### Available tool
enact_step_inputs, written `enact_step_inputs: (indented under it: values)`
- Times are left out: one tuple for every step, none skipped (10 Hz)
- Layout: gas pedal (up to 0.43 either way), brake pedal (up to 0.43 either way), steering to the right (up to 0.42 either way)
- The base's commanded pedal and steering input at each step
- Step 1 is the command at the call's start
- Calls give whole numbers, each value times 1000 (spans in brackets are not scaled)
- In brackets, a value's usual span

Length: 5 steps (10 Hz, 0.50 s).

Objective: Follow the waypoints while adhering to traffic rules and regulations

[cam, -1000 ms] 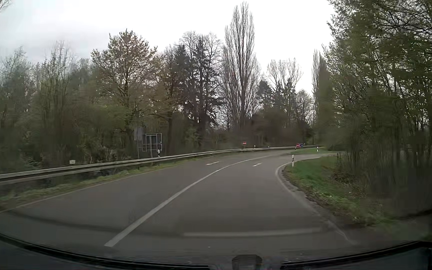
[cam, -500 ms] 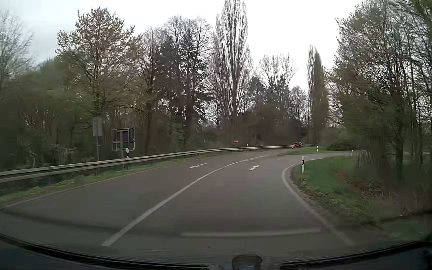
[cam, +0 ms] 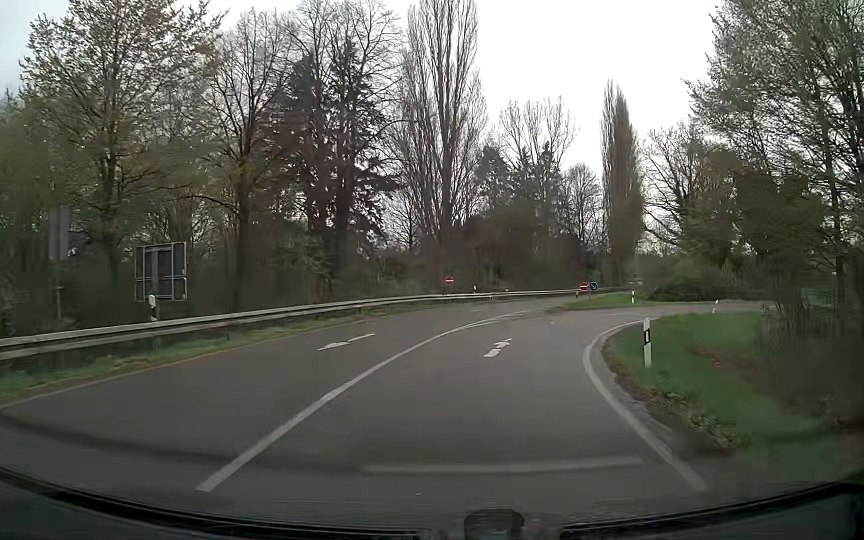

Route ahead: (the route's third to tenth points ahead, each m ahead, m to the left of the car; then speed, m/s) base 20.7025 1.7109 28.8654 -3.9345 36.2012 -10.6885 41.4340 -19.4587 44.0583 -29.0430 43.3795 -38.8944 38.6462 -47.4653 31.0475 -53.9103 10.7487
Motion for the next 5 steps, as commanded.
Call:
enact_step_inputs:
  values:
    - [0,146,44]
    - [0,152,46]
    - [0,165,49]
    - [0,171,54]
    - [0,165,58]
